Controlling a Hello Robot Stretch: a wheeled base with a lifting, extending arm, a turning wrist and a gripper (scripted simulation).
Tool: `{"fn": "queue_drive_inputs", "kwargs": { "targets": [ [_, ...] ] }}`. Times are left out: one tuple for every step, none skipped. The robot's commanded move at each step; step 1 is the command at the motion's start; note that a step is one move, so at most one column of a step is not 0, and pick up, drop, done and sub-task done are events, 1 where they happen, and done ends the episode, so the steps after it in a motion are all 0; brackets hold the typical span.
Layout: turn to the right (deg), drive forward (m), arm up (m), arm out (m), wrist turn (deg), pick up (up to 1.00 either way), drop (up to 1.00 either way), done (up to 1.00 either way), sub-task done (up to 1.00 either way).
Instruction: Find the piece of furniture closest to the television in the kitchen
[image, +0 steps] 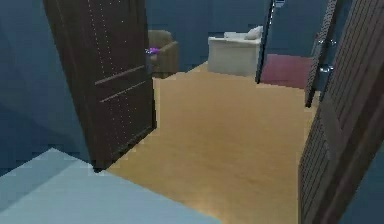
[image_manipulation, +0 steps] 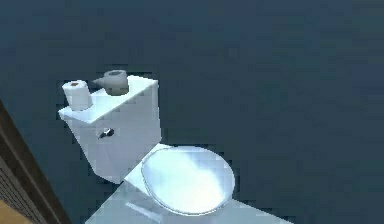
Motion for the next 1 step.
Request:
{"fn": "queue_drive_inputs", "kwargs": {
  "targets": [
    [0.0,0.75,0.0,0.0,0.0,0.0,0.0,0.0,0.0]
  ]
}}
